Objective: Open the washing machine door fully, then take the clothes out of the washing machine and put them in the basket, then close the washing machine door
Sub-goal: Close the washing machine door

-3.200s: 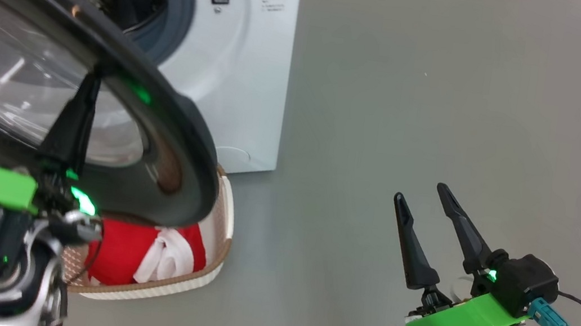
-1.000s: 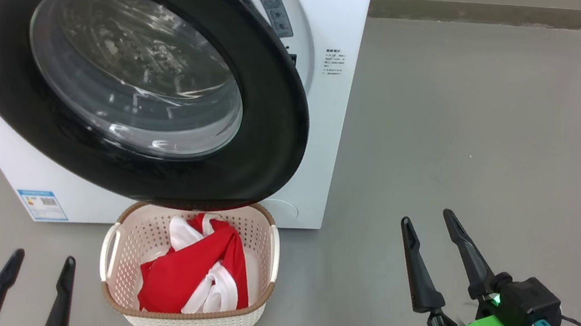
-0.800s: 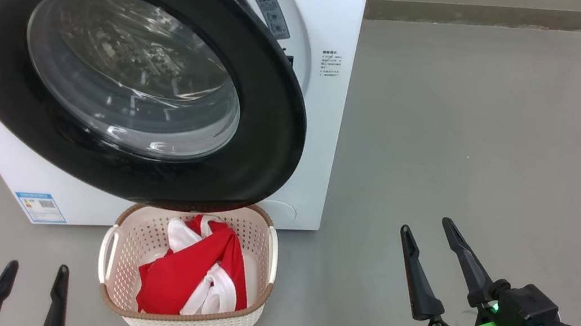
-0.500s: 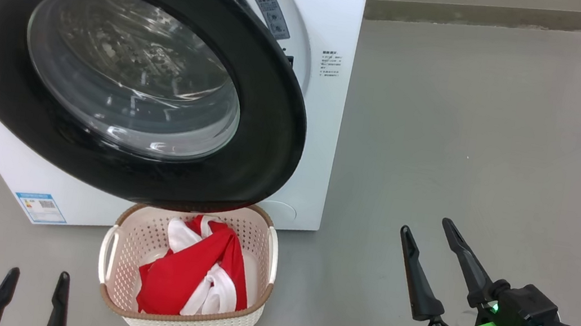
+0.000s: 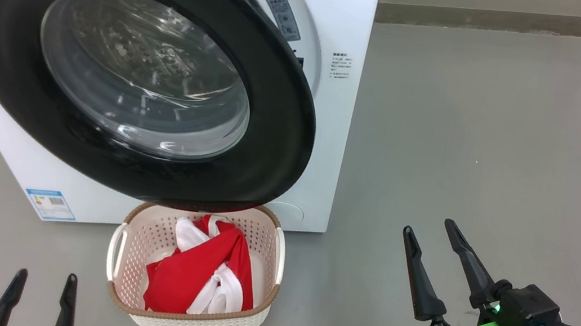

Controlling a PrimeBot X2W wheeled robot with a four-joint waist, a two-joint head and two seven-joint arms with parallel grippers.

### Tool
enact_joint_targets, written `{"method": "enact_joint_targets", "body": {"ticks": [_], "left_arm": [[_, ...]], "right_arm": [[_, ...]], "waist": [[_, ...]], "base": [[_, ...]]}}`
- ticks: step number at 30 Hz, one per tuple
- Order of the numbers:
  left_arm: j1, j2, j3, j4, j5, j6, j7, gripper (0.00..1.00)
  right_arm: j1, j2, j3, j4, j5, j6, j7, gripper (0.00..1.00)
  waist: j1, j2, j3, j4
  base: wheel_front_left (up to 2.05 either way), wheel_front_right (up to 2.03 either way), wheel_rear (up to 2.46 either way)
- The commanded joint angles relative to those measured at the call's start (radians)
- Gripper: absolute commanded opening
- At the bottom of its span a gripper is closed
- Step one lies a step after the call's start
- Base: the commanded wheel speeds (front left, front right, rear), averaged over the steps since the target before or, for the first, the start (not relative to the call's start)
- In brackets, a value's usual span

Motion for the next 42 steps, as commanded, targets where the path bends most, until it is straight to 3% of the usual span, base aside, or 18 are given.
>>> {"method": "enact_joint_targets", "body": {"ticks": [1,6,7,8,10,19,25,30,42], "left_arm": [[-0.039,0.003,0.031,-0.024,0.01,-0.005,-0.012,1.0],[-0.04,-0.003,0.019,-0.024,0.015,-0.006,-0.012,1.0],[-0.041,-0.004,0.016,-0.024,0.016,-0.006,-0.012,1.0],[-0.042,-0.005,0.012,-0.024,0.017,-0.006,-0.012,1.0],[-0.044,-0.007,0.005,-0.025,0.017,-0.006,-0.012,1.0],[-0.06,-0.007,-0.029,-0.021,0.018,-0.006,-0.012,1.0],[-0.078,0.002,-0.047,-0.01,0.015,-0.006,-0.012,1.0],[-0.094,0.013,-0.063,-0.004,0.008,-0.006,-0.012,1.0],[-0.161,0.02,-0.103,0.006,-0.014,-0.006,-0.012,1.0]], "right_arm": [[-0.015,0.003,0.012,-0.022,0.012,0.007,-0.006,1.0],[-0.021,0.003,0.018,-0.008,0.015,0.007,-0.006,1.0],[-0.025,0.003,0.021,0.001,0.013,0.007,-0.006,0.77],[-0.031,0.003,0.025,0.01,0.011,0.007,-0.006,0.45],[-0.045,0.003,0.03,0.03,0.006,0.007,-0.006,0.0],[-0.183,0.003,0.074,0.224,0.016,0.007,-0.006,0.0],[-0.313,0.003,0.146,0.352,0.098,0.007,-0.006,0.0],[-0.458,0.003,0.255,0.508,0.179,0.007,-0.006,0.0],[-0.735,0.003,0.511,0.738,0.38,0.007,-0.006,0.0]], "waist": [[0.0,-0.0001,-0.001,0.003],[0.0,-0.0001,-0.004,0.024],[0.0,-0.0001,-0.004,0.029],[0.0,-0.0001,-0.003,0.036],[0.0,-0.0001,-0.002,0.048],[0.0,-0.0001,0.017,0.107],[0.0,-0.0001,0.036,0.146],[0.0,-0.0001,0.061,0.169],[0.0,-0.0001,0.149,0.194]], "base": [[0.0,0.0,0.0],[0.0,0.0,0.0],[0.0,0.0,0.0],[0.0,0.0,0.0],[0.0,0.0,0.0],[0.0,0.0,0.0],[0.0,0.0,0.0],[0.0,0.0,0.0],[0.0,0.0,0.0]]}}
